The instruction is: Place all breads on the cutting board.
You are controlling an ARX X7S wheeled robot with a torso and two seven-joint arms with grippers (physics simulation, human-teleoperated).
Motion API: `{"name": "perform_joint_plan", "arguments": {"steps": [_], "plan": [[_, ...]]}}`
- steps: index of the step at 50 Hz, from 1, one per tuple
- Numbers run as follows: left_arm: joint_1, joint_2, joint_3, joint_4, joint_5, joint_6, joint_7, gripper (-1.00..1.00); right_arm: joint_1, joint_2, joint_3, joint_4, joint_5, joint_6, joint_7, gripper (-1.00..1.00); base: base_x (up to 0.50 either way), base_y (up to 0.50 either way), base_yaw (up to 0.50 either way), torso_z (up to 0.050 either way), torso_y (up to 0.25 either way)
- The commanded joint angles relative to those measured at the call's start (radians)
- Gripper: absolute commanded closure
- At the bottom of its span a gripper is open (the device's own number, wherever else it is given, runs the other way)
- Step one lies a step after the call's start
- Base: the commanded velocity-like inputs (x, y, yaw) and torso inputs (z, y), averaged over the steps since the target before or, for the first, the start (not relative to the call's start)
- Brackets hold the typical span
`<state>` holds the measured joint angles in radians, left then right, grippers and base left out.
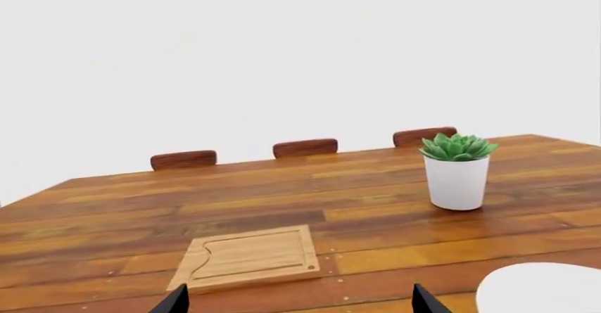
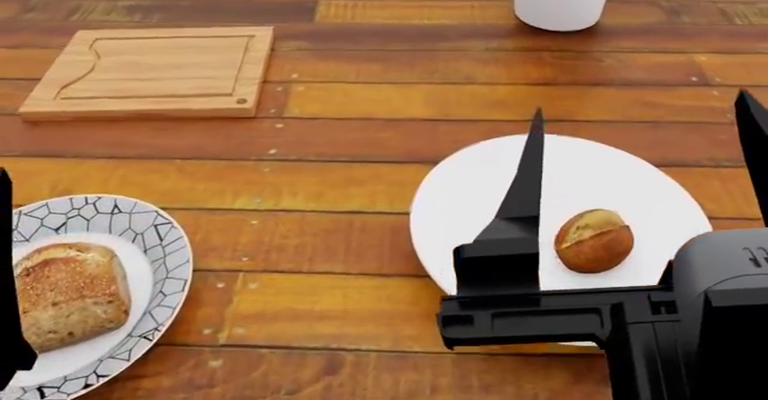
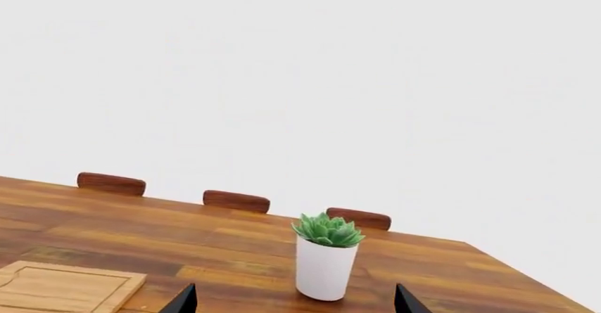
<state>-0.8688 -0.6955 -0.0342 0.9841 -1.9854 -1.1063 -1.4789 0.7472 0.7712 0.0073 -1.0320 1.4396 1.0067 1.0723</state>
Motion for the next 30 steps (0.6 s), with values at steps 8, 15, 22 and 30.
{"name": "perform_joint_plan", "arguments": {"steps": [8, 15, 22, 30], "plan": [[0.000, 0.000, 0.020, 0.002, 0.025, 0.002, 0.011, -1.00, -0.035, 0.006, -0.014, 0.000, -0.052, -0.028, -0.027, -1.00, 0.39, -0.11, 0.00, 0.000, 0.002], [0.003, -0.004, 0.015, -0.003, 0.029, 0.011, 0.016, -1.00, -0.058, 0.013, -0.011, 0.006, -0.073, -0.052, -0.055, -1.00, 0.40, -0.08, 0.00, 0.000, 0.000], [0.003, -0.012, 0.015, -0.002, 0.029, 0.020, 0.013, -1.00, -0.024, 0.017, -0.031, 0.008, -0.046, -0.046, -0.032, -1.00, 0.40, -0.01, 0.00, 0.000, 0.001], [0.011, -0.015, 0.012, -0.001, 0.036, 0.023, 0.020, -1.00, -0.026, 0.024, -0.036, 0.009, -0.050, -0.055, -0.035, -1.00, 0.40, 0.00, 0.00, 0.000, 0.001]]}}
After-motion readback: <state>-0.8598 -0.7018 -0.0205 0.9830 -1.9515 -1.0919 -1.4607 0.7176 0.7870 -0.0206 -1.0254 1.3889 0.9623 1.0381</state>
